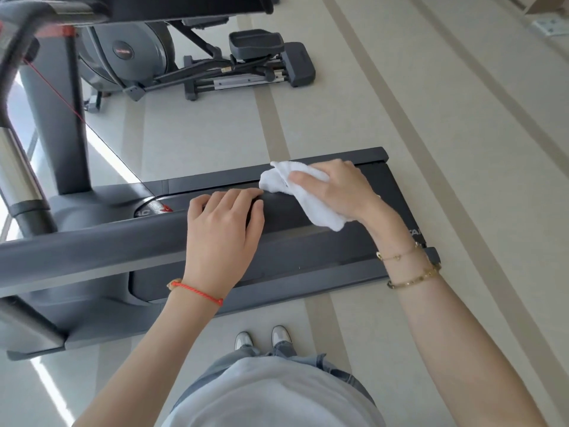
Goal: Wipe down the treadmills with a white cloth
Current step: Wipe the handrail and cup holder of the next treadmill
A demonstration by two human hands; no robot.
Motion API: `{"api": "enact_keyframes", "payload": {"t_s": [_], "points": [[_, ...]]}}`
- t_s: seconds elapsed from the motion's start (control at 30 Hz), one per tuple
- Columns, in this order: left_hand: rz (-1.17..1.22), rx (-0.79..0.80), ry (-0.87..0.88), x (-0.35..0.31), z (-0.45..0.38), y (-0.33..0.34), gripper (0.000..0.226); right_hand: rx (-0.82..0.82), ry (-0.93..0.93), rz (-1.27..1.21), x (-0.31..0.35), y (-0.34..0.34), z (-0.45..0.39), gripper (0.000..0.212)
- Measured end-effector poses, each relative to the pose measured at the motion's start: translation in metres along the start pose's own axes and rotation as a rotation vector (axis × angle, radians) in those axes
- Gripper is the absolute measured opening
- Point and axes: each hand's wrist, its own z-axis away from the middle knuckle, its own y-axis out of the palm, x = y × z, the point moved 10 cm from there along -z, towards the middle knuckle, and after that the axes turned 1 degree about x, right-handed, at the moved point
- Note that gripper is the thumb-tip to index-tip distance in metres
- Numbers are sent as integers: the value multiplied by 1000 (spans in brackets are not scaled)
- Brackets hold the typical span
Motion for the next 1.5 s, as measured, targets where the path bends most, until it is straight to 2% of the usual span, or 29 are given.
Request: {"api": "enact_keyframes", "payload": {"t_s": [0.07,0.13,0.2,0.3,0.4,0.47,0.7,0.9,1.0,1.27,1.5], "points": [[-4,4,3,0,1,0,34,-118,-31,67,1,-4,9,47],[-7,4,-1,0,0,0,34,-337,-172,148,15,-10,31,38],[-7,4,-2,0,0,1,33,-479,-336,204,30,-10,54,31],[0,2,3,1,0,-1,30,-431,-464,195,31,-6,65,33],[34,33,16,1,0,1,30,-303,-359,112,20,-11,50,37],[89,32,15,3,2,-1,27,-277,-273,129,19,-12,37,39],[50,-85,-62,42,21,-24,23,-444,-458,414,55,-3,48,42],[26,-172,-101,88,39,-43,24,-546,-515,548,81,13,58,46],[23,-183,-111,110,45,-51,24,-544,-553,617,108,41,57,47],[20,-177,-100,186,66,-79,24,-515,-564,644,185,112,45,50],[21,-168,-83,264,89,-113,23,-581,-608,621,262,179,47,48]]}}
